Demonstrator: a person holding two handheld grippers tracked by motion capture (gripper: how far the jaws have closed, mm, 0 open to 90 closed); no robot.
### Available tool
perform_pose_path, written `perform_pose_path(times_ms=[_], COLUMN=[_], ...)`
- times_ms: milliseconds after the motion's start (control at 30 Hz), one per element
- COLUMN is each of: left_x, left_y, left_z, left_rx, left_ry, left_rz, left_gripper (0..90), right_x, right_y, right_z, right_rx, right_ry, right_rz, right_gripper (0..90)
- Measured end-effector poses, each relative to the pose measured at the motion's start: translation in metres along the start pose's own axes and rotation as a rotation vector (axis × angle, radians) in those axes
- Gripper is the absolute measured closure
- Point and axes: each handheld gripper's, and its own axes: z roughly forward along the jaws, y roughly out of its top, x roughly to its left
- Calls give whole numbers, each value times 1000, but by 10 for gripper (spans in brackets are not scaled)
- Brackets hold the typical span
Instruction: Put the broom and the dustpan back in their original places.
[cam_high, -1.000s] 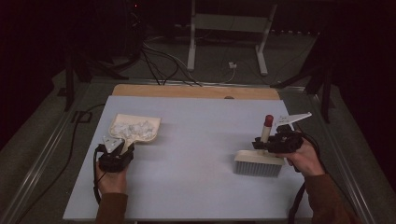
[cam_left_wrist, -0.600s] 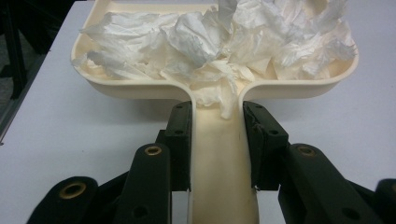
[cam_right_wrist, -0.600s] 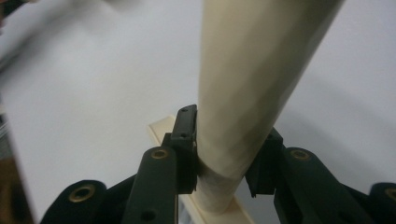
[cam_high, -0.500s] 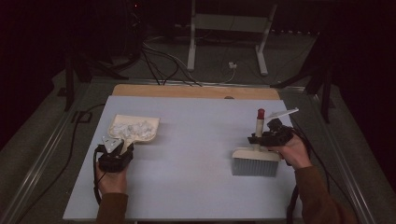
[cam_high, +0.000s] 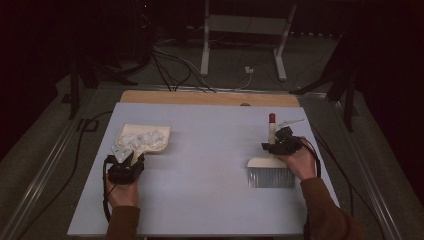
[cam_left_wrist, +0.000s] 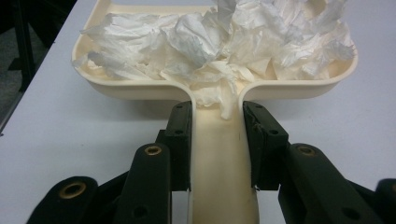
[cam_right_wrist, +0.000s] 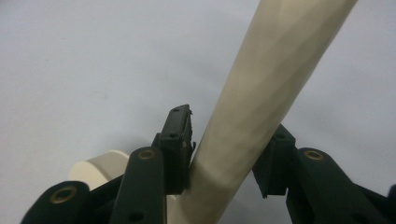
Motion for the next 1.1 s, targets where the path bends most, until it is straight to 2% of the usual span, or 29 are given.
perform_pose_path(times_ms=[533,800,900,1100], left_x=[-10,-16,-17,-18], left_y=[-5,-7,-7,-7], left_z=[15,24,27,34], left_rx=[33,42,39,48], left_ry=[5,4,3,6], left_rz=[-1,19,39,48], left_gripper=[666,667,666,666], right_x=[-5,-5,-6,-7], right_y=[-5,-10,-10,-12], right_z=[27,36,37,40], right_rx=[91,114,117,136], right_ry=[-50,-52,-51,-61], right_rz=[55,68,71,81], right_gripper=[600,601,600,599])
